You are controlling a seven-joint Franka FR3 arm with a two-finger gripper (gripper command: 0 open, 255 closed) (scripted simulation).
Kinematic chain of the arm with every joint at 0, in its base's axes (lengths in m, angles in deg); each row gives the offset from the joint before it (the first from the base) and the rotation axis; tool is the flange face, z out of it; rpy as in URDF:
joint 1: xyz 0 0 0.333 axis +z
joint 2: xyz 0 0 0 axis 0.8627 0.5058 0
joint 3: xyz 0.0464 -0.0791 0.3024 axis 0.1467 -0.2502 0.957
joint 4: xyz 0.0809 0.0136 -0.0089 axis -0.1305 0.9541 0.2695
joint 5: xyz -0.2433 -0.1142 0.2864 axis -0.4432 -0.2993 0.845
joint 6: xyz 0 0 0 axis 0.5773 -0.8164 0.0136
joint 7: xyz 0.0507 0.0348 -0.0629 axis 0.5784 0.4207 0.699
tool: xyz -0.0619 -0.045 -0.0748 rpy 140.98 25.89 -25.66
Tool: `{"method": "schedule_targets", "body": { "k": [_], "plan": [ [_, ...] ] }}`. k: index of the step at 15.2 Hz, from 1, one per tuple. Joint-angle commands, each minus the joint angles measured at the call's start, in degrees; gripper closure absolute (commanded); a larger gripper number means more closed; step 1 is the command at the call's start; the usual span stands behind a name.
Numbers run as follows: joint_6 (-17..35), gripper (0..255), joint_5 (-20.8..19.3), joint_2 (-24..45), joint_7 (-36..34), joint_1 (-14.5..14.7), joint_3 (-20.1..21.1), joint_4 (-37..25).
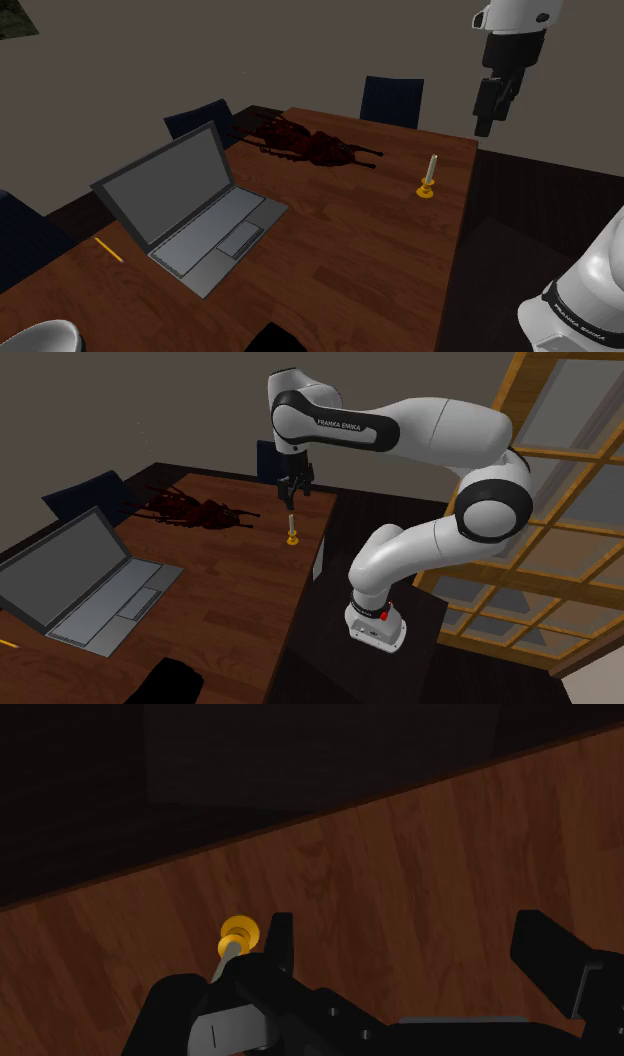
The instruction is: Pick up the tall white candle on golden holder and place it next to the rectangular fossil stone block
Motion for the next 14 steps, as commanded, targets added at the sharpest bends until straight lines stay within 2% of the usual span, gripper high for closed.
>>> {"method": "schedule_targets", "body": {
  "k": [1, 8, 14],
  "plan": [
    [0.0, 0, 0.0, 0.0, 0.0, 0.0, 0.0, 0.0],
    [11.2, 0, -4.2, 9.5, 7.0, -1.0, -4.5, 2.6],
    [20.5, 0, -6.6, 20.1, 12.5, -1.8, -8.0, 1.7]
  ]
}}
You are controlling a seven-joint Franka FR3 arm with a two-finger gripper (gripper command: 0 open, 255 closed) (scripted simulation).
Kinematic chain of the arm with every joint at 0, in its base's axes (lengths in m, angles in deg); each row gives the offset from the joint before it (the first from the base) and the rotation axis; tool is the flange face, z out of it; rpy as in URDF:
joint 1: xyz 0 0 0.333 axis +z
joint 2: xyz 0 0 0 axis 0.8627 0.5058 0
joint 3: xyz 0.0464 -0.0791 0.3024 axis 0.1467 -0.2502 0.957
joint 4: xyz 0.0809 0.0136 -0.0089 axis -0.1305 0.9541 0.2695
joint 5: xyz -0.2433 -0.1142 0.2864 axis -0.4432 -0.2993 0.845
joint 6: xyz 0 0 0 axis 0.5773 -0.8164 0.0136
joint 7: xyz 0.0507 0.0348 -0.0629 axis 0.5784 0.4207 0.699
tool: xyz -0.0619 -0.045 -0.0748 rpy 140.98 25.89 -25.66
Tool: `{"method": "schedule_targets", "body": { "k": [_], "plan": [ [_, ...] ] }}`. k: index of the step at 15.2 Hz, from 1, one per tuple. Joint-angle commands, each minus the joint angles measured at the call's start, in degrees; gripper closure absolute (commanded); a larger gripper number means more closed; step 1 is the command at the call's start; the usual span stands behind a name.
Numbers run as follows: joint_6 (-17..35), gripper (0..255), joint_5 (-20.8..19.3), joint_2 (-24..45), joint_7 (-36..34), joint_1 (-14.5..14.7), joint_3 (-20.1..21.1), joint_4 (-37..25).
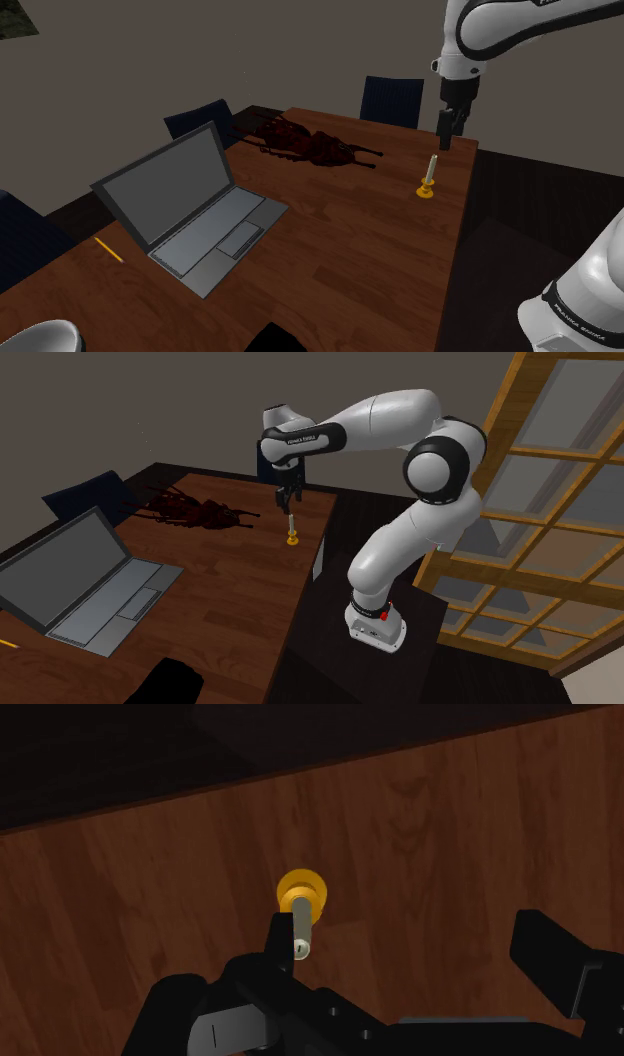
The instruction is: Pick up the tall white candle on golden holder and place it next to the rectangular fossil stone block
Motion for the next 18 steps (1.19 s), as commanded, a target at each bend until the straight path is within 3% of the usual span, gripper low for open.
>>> {"method": "schedule_targets", "body": {
  "k": [1, 5, 13, 18],
  "plan": [
    [3.0, 0, -0.6, 4.0, 1.8, -0.2, -1.1, -0.8],
    [8.5, 0, -1.2, 12.2, 5.4, -0.6, -3.0, -3.3],
    [14.7, 0, -1.4, 13.8, 5.5, -0.8, -3.4, 1.2],
    [14.7, 0, -1.4, 13.8, 5.5, -0.8, -3.4, 1.2]
  ]
}}
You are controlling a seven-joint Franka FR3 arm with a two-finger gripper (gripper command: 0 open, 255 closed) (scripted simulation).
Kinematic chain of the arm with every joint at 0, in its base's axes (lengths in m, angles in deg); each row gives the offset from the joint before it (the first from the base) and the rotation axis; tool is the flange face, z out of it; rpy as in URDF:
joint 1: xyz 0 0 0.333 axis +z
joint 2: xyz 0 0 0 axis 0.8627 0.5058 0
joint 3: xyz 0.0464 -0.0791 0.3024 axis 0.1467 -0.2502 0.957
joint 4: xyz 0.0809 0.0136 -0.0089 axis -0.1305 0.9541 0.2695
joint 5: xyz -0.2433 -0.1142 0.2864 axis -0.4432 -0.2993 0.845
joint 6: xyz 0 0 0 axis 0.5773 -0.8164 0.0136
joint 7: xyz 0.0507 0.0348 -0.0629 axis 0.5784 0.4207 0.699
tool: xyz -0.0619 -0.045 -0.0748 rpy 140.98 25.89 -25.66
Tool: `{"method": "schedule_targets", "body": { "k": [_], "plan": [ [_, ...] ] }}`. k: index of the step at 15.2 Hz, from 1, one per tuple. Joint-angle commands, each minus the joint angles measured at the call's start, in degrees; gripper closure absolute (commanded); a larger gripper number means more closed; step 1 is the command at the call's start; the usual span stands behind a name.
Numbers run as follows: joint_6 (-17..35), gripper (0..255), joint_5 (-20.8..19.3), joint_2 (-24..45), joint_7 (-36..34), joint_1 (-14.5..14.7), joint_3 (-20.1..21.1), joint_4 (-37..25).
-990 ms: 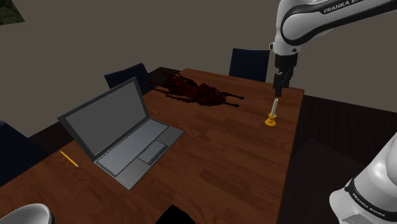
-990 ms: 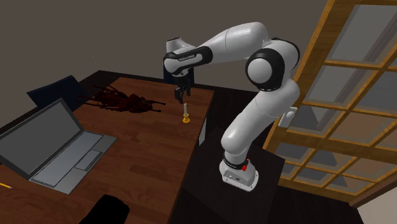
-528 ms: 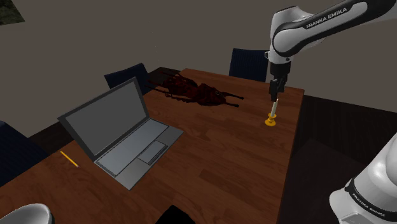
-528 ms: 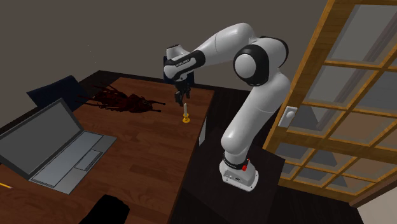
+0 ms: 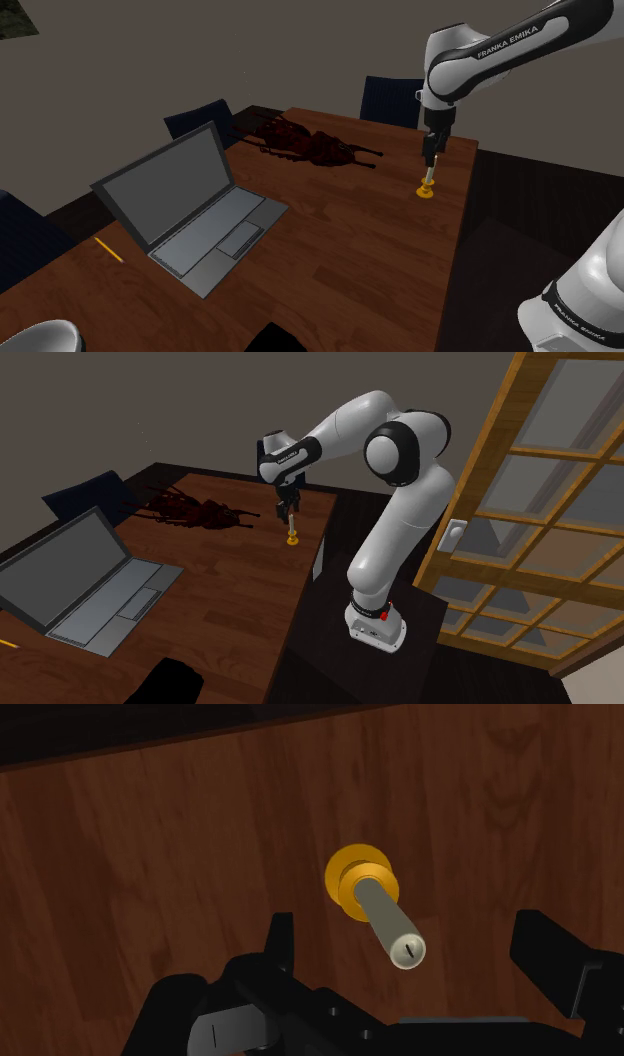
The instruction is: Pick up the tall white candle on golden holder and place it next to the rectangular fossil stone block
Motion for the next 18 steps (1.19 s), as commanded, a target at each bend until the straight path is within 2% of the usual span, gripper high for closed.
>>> {"method": "schedule_targets", "body": {
  "k": [1, 3, 4, 13, 18],
  "plan": [
    [0.0, 0, 0.0, 0.0, 0.0, 0.0, 0.0, 0.0],
    [0.0, 0, 0.0, 0.0, 0.0, 0.0, 0.0, 0.0],
    [0.0, 255, 0.0, 0.0, 0.0, 0.0, 0.0, 0.0],
    [0.0, 255, 0.0, 0.0, 0.0, 0.0, 0.0, 0.0],
    [-4.1, 255, 0.0, -1.8, 0.0, 0.0, 0.2, -2.3]
  ]
}}
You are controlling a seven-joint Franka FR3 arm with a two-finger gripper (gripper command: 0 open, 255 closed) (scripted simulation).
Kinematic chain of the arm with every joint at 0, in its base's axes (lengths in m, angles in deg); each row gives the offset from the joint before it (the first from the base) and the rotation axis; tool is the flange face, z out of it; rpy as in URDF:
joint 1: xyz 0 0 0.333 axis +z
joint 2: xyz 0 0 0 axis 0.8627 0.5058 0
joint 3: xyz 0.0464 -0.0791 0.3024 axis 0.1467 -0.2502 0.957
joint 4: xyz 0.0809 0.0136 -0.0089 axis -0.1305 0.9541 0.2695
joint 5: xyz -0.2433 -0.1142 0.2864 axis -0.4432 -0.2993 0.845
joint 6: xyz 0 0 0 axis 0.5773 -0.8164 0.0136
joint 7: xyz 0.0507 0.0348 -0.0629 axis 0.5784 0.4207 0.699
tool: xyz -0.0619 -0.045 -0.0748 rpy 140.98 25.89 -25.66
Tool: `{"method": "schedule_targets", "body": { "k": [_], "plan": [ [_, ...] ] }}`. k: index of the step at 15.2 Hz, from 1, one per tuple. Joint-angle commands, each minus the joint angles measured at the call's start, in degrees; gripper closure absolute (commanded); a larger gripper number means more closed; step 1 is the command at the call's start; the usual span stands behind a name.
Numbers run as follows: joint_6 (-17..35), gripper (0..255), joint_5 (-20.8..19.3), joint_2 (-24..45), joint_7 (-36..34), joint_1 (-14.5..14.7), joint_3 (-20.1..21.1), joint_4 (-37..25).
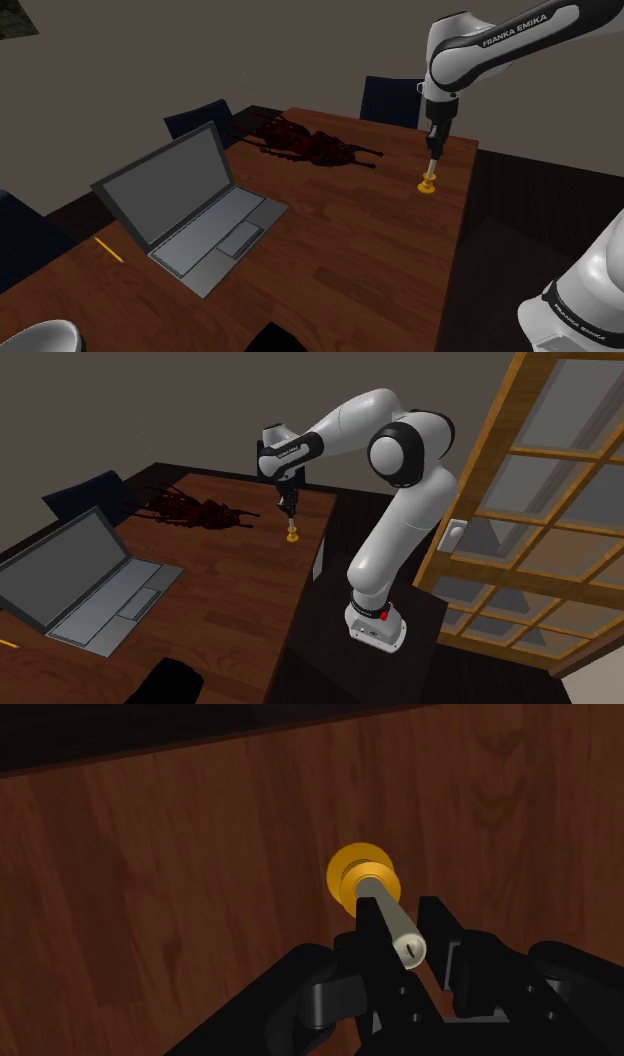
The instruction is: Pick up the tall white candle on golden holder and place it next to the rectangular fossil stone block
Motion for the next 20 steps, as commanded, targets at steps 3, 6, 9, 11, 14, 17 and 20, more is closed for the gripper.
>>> {"method": "schedule_targets", "body": {
  "k": [3, 6, 9, 11, 14, 17, 20],
  "plan": [
    [-3.2, 255, 0.0, -1.2, 0.0, 0.1, 0.2, -2.0],
    [-5.7, 255, 0.0, -2.0, 0.0, 0.1, 0.4, -3.6],
    [-8.0, 255, 0.1, -2.6, 0.0, 0.1, 0.5, -5.4],
    [-9.6, 255, 0.1, -3.0, 0.1, 0.1, 0.6, -6.6],
    [-12.0, 255, 0.1, -3.4, 0.1, 0.2, 0.7, -8.5],
    [-14.3, 255, 0.2, -3.8, 0.2, 0.2, 0.8, -10.6],
    [-16.7, 255, 0.2, -4.0, 0.3, 0.2, 0.9, -12.7]
  ]
}}
